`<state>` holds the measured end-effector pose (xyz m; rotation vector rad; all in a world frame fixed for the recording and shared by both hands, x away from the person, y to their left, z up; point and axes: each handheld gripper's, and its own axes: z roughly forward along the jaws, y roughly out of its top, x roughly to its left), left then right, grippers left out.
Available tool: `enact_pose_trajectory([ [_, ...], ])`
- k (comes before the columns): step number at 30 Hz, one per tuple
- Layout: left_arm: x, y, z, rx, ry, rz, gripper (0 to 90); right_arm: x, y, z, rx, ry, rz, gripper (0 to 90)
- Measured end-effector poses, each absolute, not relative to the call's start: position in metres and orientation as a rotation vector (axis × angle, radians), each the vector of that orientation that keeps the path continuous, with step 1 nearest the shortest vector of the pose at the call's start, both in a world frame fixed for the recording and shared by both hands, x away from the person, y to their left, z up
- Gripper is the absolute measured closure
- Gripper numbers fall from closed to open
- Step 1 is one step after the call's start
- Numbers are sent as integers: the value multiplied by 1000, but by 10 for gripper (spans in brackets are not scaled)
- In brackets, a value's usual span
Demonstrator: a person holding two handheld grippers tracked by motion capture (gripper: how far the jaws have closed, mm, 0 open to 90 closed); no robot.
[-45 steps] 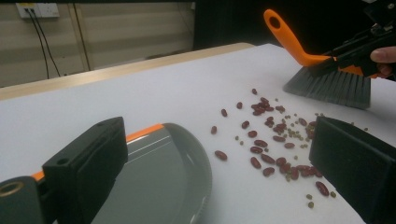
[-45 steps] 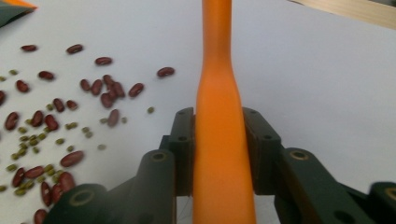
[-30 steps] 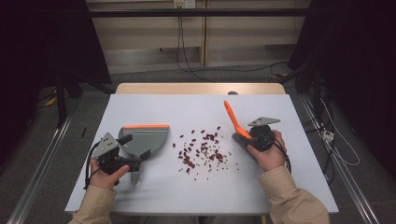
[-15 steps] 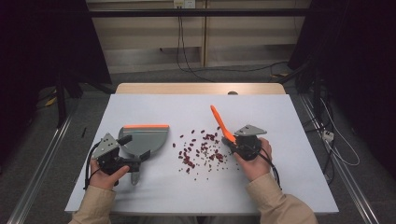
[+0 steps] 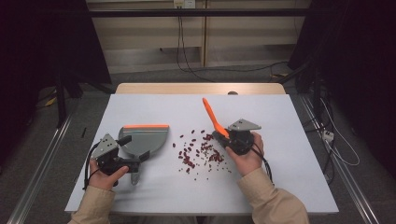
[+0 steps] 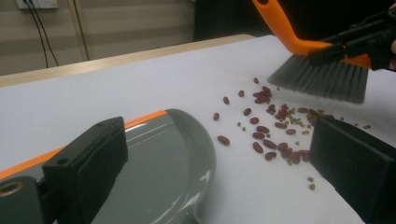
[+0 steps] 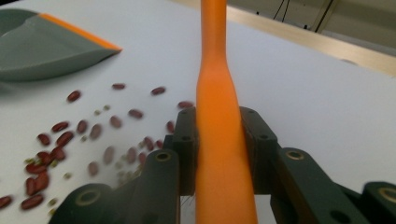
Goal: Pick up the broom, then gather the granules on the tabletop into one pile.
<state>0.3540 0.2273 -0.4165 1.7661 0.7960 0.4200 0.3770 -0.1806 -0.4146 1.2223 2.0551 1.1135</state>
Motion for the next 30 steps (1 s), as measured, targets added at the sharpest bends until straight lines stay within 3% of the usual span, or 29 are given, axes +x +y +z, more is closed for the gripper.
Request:
enact_pose_trajectory([
  [16,355,233,-421,1763,825,409,45,476,-204,-421,1046,2058,1212,711],
  [22,354,234,-423,1770,834,411,45,487,-190,-434,900,2168,1134,711],
  [30,353,236,-422,1759,847,416,45,467,-178,-438,772,2318,1177,711],
])
